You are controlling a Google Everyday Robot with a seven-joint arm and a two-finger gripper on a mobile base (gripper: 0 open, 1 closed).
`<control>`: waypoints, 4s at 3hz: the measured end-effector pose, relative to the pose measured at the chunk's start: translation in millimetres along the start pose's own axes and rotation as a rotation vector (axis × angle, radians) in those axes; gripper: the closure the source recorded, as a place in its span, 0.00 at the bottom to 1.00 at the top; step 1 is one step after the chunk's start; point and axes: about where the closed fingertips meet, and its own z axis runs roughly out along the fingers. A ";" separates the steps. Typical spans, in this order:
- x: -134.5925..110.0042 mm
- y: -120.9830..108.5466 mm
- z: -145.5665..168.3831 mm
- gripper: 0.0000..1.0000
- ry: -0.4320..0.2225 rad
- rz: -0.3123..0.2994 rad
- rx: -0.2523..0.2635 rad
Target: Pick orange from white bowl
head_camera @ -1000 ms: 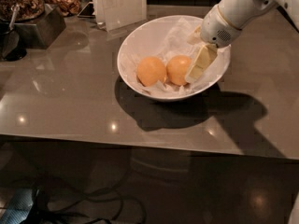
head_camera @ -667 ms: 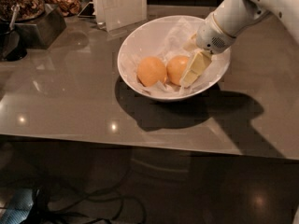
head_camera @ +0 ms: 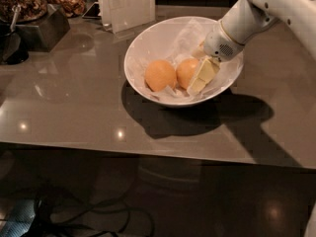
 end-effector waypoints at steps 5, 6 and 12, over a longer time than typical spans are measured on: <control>12.7 -4.0 14.2 0.80 0.033 0.058 0.013; 11.1 -4.5 1.3 1.00 0.046 0.059 0.041; -39.7 27.3 -70.7 1.00 -0.109 -0.067 0.072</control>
Offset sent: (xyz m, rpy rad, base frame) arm 0.0033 -0.0030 -0.0214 -0.0157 0.0438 -0.0544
